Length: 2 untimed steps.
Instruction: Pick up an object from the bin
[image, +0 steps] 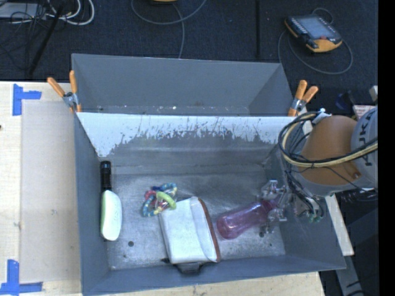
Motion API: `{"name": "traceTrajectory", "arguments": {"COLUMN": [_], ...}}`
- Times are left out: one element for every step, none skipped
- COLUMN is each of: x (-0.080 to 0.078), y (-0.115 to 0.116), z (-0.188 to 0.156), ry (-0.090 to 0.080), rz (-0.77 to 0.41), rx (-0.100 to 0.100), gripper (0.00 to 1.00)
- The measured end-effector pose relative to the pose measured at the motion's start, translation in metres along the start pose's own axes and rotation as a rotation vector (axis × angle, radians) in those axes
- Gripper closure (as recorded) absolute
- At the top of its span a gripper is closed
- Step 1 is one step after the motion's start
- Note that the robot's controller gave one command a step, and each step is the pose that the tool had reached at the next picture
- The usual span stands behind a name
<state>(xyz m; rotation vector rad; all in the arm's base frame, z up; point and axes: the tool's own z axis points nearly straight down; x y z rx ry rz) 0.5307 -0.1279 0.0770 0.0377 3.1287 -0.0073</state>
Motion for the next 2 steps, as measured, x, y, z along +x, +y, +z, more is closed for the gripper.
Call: {"name": "traceTrajectory", "arguments": {"x": [0.011, -0.003], "y": [0.002, 0.006], "z": [-0.05, -0.126], "ry": [0.019, 0.016], "rz": [0.019, 0.007], "rx": [-0.006, -0.005], "gripper": [1.0, 1.0]}}
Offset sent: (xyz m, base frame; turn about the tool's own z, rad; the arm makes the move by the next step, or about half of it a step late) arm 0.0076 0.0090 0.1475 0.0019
